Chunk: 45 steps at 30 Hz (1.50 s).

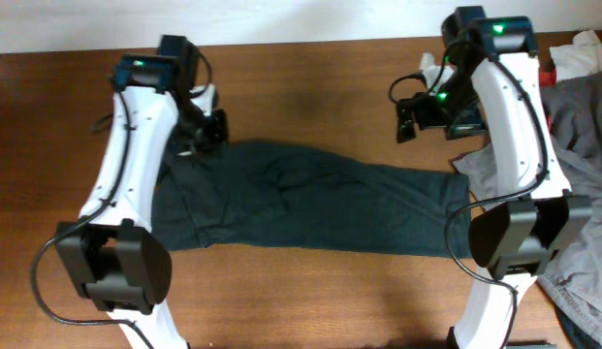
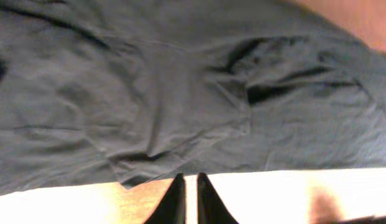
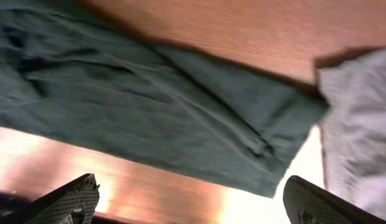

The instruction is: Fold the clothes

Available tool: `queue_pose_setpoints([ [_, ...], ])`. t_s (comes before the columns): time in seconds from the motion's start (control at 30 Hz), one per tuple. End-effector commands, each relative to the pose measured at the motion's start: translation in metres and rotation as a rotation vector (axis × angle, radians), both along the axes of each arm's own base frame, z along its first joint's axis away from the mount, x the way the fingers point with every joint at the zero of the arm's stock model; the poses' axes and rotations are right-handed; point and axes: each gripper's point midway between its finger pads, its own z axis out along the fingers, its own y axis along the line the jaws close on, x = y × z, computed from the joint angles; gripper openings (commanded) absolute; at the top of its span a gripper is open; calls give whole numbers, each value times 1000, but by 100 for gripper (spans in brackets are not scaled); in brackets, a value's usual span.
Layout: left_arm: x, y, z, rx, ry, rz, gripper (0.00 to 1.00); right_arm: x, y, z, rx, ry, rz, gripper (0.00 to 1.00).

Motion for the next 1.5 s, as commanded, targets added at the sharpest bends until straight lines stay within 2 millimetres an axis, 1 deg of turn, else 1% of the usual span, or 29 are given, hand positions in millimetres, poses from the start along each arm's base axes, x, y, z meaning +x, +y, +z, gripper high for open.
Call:
queue_pose_setpoints([
  [0.0, -13, -31, -11, 0, 12, -139, 14, -1, 19, -1, 59, 10, 20, 99],
  [0.07, -17, -39, -20, 45, 11, -178, 16, -1, 20, -1, 59, 10, 21, 99],
  [0.2, -27, -65, -45, 51, 21, -208, 21, -1, 19, -1, 58, 8, 20, 99],
  [0.23, -29, -68, -50, 59, 20, -218, 23, -1, 19, -1, 57, 7, 19, 99],
  [0.27, -31, -69, -58, 88, 18, -219, 25, -1, 19, -1, 56, 8, 20, 99],
  [0.33, -34, -64, -69, 170, 17, -177, 29, -1, 19, -1, 55, 9, 19, 99],
  [0.4, -37, -63, -77, 212, 13, -168, 33, -1, 17, -2, 44, 10, 20, 99],
  [0.43, -39, -67, -80, 208, 14, -179, 34, -1, 16, -2, 37, 10, 20, 99],
  [0.57, -48, -77, -89, 198, 28, -180, 37, -1, 14, -3, 26, 8, 19, 99],
  [0.67, -46, -86, -96, 192, 3, -180, 46, -1, 14, -3, 26, 8, 20, 99],
  [0.73, -47, -91, -103, 187, -11, -182, 46, -1, 14, -3, 26, 9, 19, 99],
  [0.87, -46, -93, -118, 207, -41, -163, 47, -1, 14, -3, 26, 8, 19, 99],
  [0.97, -49, -84, -128, 254, -48, -115, 47, -1, 14, -3, 26, 9, 20, 99],
  [1.13, -51, -84, -140, 250, -55, -112, 47, -1, 14, -3, 26, 9, 20, 99],
  [1.47, -49, -81, -143, 263, -69, -60, 47, -1, 14, -3, 25, 9, 20, 99],
])
